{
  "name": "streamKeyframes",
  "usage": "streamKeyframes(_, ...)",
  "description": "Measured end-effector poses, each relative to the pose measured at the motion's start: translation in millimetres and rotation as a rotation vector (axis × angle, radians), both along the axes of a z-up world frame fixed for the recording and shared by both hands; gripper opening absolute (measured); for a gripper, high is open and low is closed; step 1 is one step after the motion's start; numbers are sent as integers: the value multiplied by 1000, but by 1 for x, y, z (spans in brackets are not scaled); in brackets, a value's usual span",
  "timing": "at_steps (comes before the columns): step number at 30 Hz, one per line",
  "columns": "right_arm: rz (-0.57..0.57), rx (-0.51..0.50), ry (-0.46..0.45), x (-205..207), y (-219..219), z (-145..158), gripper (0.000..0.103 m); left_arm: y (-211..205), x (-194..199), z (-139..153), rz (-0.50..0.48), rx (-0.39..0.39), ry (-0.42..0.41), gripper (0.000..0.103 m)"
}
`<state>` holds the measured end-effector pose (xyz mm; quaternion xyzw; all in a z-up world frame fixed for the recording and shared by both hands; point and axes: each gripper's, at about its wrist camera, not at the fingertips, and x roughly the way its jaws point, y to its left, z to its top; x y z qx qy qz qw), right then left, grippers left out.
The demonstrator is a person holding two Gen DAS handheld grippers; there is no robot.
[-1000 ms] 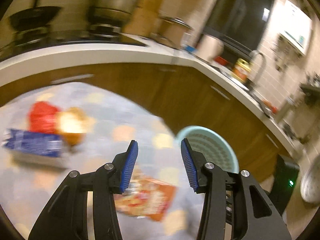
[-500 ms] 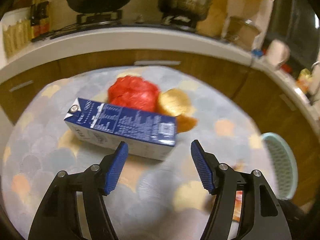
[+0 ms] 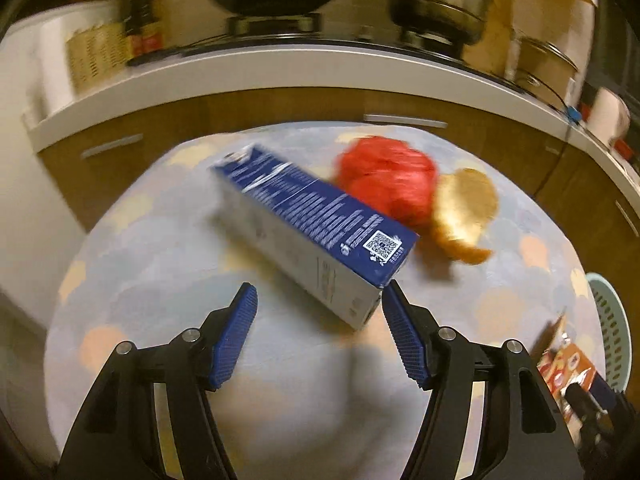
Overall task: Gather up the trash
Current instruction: 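Move both open grippers back to the milk carton and snack packet, then grasp the blue milk carton with the left gripper while the right grasps the snack packet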
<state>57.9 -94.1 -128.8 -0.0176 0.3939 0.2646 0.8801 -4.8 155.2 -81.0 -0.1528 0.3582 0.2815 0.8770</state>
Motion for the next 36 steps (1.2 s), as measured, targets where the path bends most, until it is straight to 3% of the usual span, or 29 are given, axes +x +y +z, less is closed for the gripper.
streamKeyframes(4,-1,-1,1,0,0,0,51,28,-25,4,53,-40,-28,61)
streamKeyframes(6,-1,2,2,-1,0,1,51,38,-36,8,22,-113,-78,62)
streamKeyframes(10,6,13,-9,-5,0,7,51,39,-38,14,-33,-200,-159,77)
streamKeyframes(13,13,7,-32,-8,-1,13,53,38,-22,11,-22,-235,-152,80)
streamKeyframes(17,22,2,-49,-10,-6,19,55,38,5,-3,60,-179,-74,79)
streamKeyframes(19,36,-11,-54,-12,-7,20,56,42,11,-9,91,-154,-51,70)
streamKeyframes(21,48,-25,-53,-12,-6,18,59,46,16,-14,83,-150,-34,50)
streamKeyframes(23,52,-34,-45,-10,-4,16,60,47,14,-15,79,-123,-45,45)
streamKeyframes(29,40,-40,2,6,2,7,61,48,3,-14,32,-125,-129,40)
streamKeyframes(31,37,-34,41,17,4,3,62,45,4,-12,17,-115,-134,40)
streamKeyframes(36,58,-84,31,22,16,3,62,35,4,-10,-12,-90,-145,39)
